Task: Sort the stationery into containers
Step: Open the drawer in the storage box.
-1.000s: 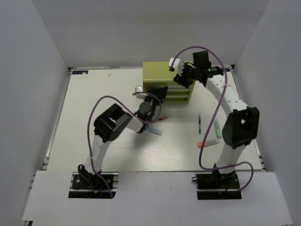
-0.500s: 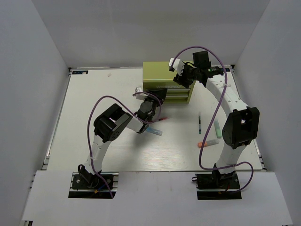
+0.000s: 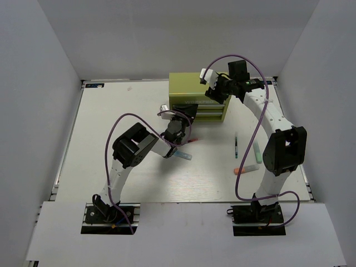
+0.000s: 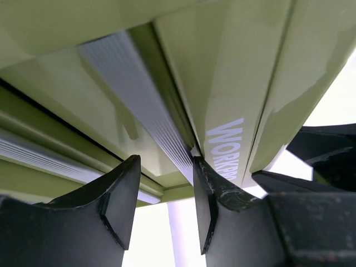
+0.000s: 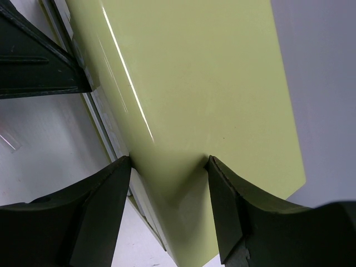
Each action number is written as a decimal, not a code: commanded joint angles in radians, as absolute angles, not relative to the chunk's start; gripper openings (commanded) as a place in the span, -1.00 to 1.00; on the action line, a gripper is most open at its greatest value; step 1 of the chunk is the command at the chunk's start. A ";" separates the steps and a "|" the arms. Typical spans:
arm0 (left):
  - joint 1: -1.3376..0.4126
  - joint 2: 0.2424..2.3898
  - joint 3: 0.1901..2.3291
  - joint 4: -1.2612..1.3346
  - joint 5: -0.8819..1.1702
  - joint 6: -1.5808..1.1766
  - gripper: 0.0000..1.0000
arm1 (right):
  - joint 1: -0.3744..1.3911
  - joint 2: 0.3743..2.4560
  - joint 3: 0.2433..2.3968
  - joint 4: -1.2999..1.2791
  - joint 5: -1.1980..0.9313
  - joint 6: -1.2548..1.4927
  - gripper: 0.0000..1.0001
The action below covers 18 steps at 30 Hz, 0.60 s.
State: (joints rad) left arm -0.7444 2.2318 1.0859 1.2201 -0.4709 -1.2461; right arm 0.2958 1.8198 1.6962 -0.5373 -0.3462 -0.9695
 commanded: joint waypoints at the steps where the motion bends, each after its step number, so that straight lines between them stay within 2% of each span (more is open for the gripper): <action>1: -0.709 2.241 1.143 1.298 -0.606 -1.304 0.06 | 0.284 1.865 1.652 -0.581 -0.290 -0.956 0.25; 5: -0.709 2.267 1.143 1.350 -0.643 -1.327 -0.08 | 0.281 1.865 1.652 -0.586 -0.290 -0.956 0.25; 6: -0.709 2.276 1.143 1.373 -0.643 -1.336 -0.16 | 0.284 1.867 1.652 -0.586 -0.291 -0.957 0.25; 7: -0.709 2.286 1.143 1.384 -0.643 -1.336 -0.34 | 0.284 1.865 1.652 -0.586 -0.291 -0.956 0.25; 13: -0.709 2.306 1.134 1.445 -0.652 -1.336 -0.83 | 0.281 1.867 1.651 -0.600 -0.298 -0.965 0.22; 16: -0.709 2.306 1.124 1.445 -0.661 -1.336 -0.99 | 0.284 1.868 1.651 -0.603 -0.302 -0.965 0.22; 18: -0.718 2.306 1.124 1.445 -0.661 -1.336 -1.00 | 0.284 1.867 1.652 -0.606 -0.304 -0.966 0.22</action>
State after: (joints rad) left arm -0.7570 2.3028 1.1099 1.3678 -0.5098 -1.3556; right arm 0.2958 1.8194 1.6920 -0.5312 -0.3477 -0.9764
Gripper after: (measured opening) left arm 0.246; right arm 0.620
